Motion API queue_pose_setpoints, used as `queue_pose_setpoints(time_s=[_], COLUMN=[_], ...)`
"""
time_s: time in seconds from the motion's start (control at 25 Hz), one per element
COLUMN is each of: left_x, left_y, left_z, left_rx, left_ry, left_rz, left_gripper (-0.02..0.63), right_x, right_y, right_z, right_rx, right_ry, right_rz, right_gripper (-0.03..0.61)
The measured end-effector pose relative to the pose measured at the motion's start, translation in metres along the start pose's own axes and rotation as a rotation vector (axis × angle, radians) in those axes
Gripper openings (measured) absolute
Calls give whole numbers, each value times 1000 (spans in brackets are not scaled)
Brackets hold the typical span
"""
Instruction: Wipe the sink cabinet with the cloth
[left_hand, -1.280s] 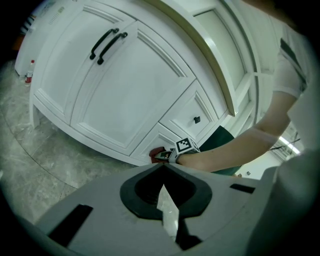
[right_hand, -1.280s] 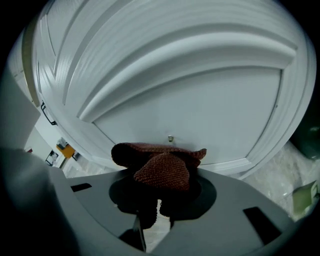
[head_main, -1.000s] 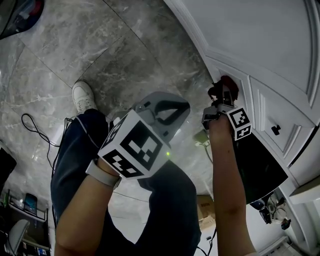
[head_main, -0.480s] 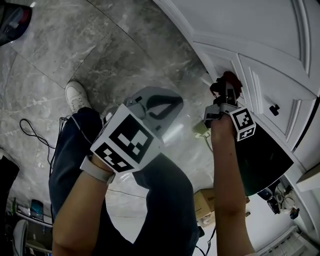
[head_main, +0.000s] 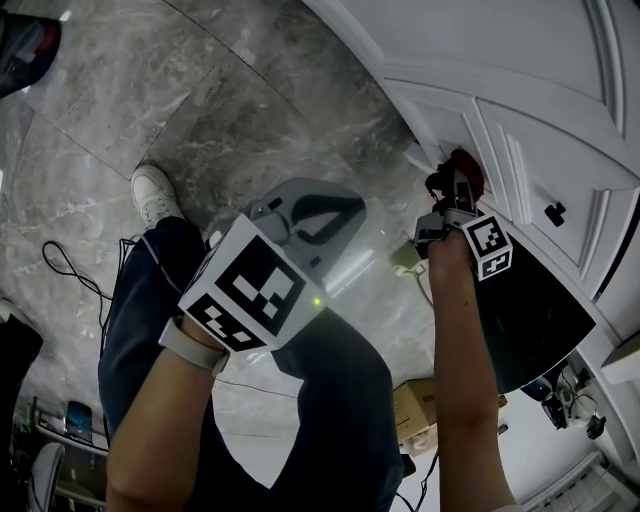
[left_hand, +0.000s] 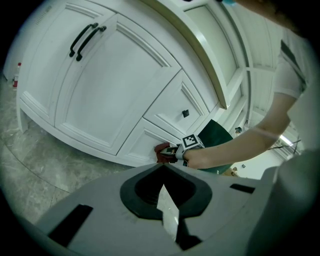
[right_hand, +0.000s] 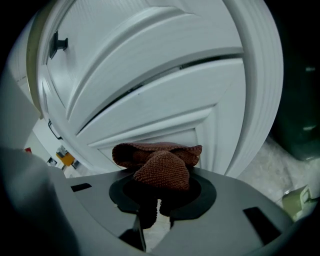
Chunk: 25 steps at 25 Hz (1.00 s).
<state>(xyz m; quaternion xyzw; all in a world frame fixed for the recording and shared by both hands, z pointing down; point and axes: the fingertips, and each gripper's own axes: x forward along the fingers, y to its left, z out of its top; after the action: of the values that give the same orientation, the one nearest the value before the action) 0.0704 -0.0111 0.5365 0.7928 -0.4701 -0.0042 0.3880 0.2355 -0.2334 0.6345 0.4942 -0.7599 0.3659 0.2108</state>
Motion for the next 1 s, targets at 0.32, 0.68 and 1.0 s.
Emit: queue_pose_setpoints(time_s=[0.32,0.68,1.0], left_x=[-10,-14,-11], left_y=[8,12,6], left_z=[1,0,-16], left_rx=[-1,1,21], left_ry=[-10,-15,27], left_rz=[20,32,47], left_gripper=[11,11,11], right_x=[24,32,15], right_y=[8,29,64], right_z=[-20,-30,-27], right_rx=[10,58,115], right_ry=[30,39,14], right_rz=[-7,34,131], right_gripper=[109,104,106])
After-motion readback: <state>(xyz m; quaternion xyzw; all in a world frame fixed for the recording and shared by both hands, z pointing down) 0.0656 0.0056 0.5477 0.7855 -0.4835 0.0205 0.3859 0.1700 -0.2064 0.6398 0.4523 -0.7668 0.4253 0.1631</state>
